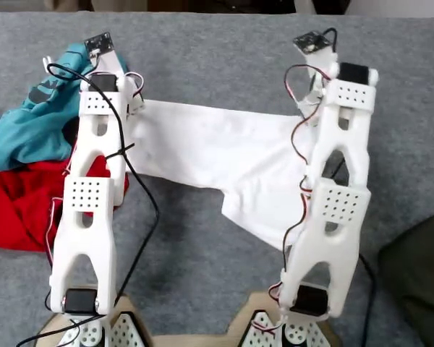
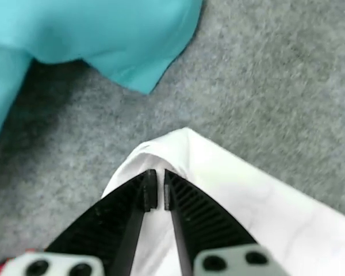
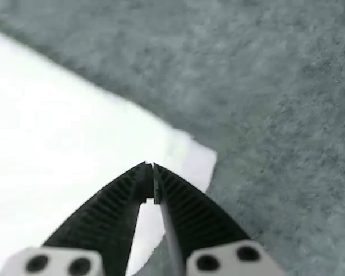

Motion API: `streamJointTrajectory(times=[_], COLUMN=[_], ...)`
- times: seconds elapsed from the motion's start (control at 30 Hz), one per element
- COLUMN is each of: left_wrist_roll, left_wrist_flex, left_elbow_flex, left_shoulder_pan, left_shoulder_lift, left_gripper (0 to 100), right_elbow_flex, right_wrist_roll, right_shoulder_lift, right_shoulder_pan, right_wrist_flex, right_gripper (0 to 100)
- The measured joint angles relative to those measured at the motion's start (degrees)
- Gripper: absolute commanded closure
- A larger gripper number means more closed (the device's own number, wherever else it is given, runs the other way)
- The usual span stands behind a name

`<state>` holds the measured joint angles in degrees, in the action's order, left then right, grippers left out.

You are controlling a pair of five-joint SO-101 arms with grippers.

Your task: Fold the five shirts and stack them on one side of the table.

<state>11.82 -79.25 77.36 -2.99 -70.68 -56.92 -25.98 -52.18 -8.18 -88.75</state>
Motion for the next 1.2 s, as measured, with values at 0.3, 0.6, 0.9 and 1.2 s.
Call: streamJointTrajectory(times=[0.3,0.6,0.9,1.2], left_wrist_roll=[0.1,0.2,0.2,0.2], left_wrist_flex=[-7.6,-7.8,-7.6,-6.7], left_elbow_flex=[13.7,14.5,14.9,14.9], left_shoulder_pan=[-1.1,-7.1,-13.6,-13.6], left_shoulder_lift=[-0.9,-0.9,-5.4,-6.3], left_gripper=[95,96,96,96], right_elbow_flex=[-6.6,16.9,53.6,93.5], right_wrist_roll=[-3.6,-7.2,-10.3,-11.1], right_shoulder_lift=[6.2,20.7,46.5,68.6], right_shoulder_pan=[6.2,9.8,11.0,16.5], right_wrist_flex=[-12.5,-12.0,3.1,15.7], right_gripper=[99.4,99.4,99.3,86.4])
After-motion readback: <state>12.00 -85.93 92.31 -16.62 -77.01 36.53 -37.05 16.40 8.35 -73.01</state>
